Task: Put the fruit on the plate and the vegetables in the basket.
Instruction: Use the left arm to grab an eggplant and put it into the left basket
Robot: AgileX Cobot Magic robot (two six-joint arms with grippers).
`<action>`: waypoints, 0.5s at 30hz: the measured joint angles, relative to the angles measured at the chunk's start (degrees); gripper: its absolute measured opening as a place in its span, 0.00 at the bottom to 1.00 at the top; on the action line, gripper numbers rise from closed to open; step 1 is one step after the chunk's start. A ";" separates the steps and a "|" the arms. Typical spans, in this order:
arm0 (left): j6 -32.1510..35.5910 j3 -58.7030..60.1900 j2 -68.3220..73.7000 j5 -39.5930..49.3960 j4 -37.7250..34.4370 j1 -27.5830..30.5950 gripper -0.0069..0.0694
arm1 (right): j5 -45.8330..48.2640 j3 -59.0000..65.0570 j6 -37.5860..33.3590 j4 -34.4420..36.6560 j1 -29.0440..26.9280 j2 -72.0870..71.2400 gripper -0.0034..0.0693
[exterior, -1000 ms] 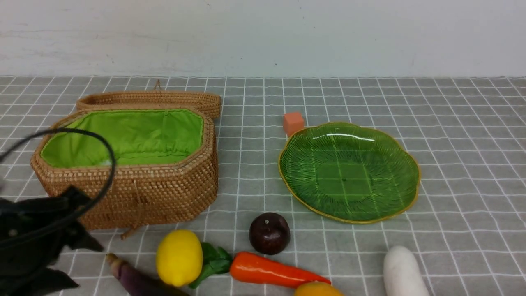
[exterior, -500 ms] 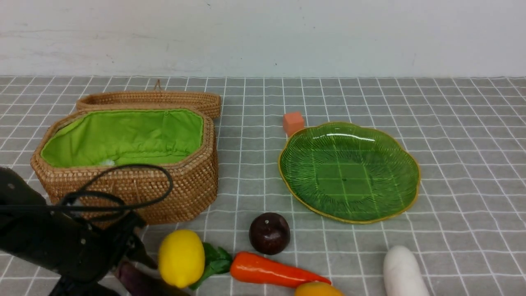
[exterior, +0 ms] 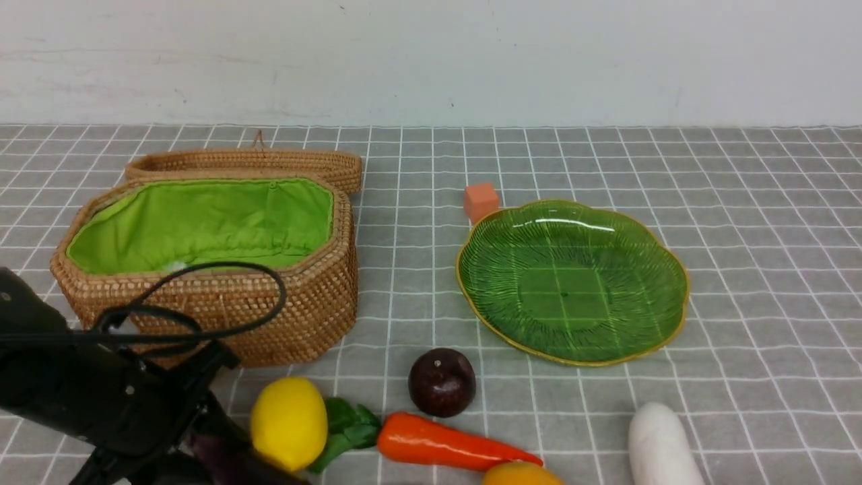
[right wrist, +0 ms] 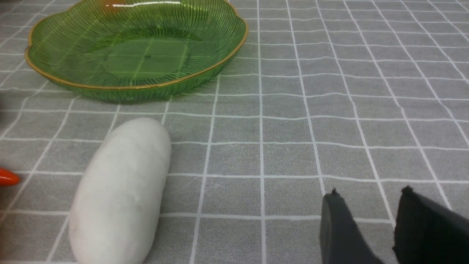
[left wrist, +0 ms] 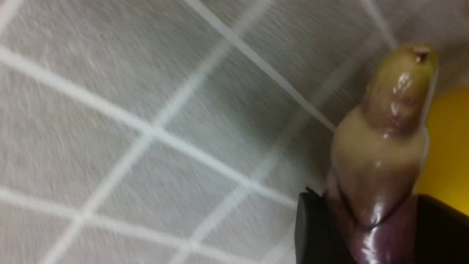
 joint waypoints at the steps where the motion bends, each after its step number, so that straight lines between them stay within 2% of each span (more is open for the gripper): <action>1: 0.00 -0.30 -1.17 1.50 0.12 0.00 0.50 | 0.00 0.00 0.00 0.00 0.00 0.00 0.38; 7: -2.88 -6.92 -10.16 10.66 0.51 0.00 0.50 | 0.00 0.00 0.00 0.00 0.00 0.00 0.38; 14: -8.47 -17.91 -13.86 9.83 4.37 0.00 0.50 | 0.00 0.00 0.00 0.00 0.00 0.00 0.38; 15: -11.31 -20.67 -13.63 8.10 6.88 0.00 0.50 | 0.00 0.00 0.00 0.00 0.00 0.00 0.38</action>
